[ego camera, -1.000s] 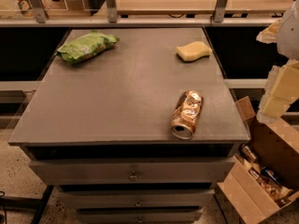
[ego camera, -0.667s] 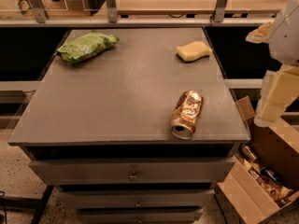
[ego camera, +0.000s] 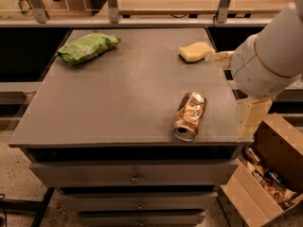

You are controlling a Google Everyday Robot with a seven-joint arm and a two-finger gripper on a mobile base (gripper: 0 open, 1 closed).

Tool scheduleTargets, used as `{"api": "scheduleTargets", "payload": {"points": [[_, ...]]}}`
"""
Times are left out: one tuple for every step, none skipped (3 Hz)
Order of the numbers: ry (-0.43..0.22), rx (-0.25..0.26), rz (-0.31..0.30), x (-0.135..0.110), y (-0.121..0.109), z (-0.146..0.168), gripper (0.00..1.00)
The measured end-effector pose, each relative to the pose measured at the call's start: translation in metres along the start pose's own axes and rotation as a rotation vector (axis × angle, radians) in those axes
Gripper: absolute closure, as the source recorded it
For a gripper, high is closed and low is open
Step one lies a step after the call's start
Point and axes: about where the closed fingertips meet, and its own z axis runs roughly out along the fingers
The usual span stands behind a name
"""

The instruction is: Move orange can near sponge

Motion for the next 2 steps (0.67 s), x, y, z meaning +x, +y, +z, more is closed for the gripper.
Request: {"api": "scheduleTargets", "payload": {"points": [[-0.023, -0.020, -0.225, -0.021, 0.002, 0.028, 0.00], [-0.044, -0.048, -0.397, -0.037, 0.008, 0.047, 0.00]]}}
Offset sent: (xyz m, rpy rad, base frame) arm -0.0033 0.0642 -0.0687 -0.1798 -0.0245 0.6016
